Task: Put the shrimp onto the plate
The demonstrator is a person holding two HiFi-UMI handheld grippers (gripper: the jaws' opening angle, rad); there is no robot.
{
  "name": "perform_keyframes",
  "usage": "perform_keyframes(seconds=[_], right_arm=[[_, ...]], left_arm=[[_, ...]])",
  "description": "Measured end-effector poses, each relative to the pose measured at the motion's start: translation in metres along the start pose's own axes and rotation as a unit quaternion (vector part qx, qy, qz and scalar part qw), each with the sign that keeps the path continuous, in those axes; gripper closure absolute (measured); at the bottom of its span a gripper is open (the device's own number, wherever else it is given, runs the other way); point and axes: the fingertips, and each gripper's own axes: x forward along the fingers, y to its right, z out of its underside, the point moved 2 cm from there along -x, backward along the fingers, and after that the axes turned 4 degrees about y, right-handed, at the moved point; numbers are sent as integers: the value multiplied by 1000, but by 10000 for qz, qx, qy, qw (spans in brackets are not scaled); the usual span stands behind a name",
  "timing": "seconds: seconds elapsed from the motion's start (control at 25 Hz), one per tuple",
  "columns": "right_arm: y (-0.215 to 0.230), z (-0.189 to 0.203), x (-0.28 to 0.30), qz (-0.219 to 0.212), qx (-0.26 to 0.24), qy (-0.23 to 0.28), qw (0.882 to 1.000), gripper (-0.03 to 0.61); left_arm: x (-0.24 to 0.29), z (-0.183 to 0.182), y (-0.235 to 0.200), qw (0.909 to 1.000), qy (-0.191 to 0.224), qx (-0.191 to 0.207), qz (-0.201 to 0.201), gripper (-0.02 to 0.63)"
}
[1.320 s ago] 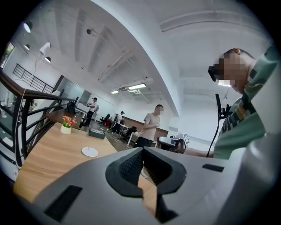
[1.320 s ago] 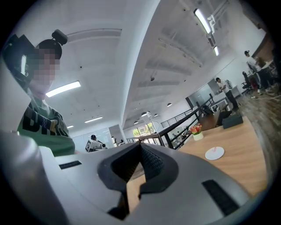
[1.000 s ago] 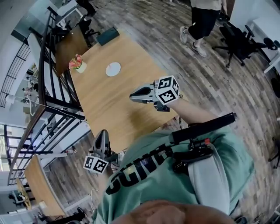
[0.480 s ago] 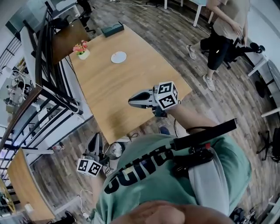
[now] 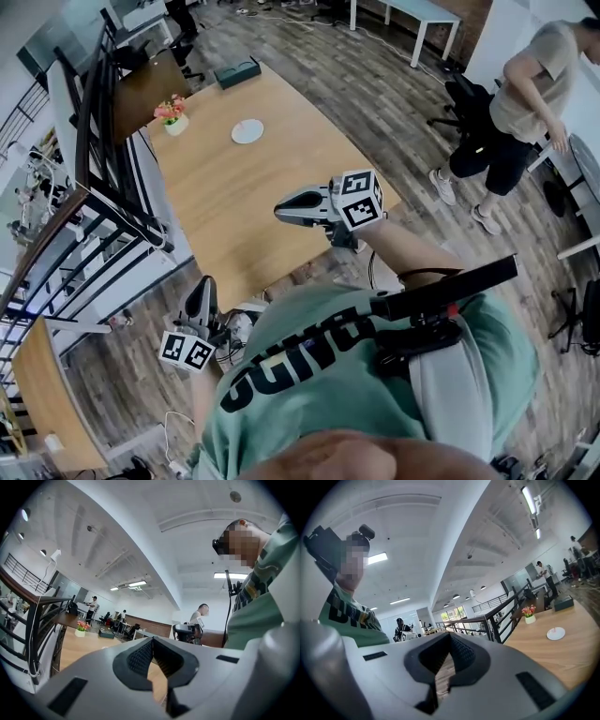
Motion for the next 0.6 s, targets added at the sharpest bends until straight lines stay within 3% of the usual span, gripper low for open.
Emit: perform_keyframes(seconds=[0.2,0.36,0.6], right_arm=[[17,-11,-76,86,-118,23,9999,571],[31,-8,-141,261,-164,-3,9995,571],[41,0,-171,378,-80,73,9992,571]], left_arm=[[49,16,45,9998,110,-114,-118,607],[97,37,90,9997,10,-209,92,607],[125,42,115,9992,-77,-181,336,607]])
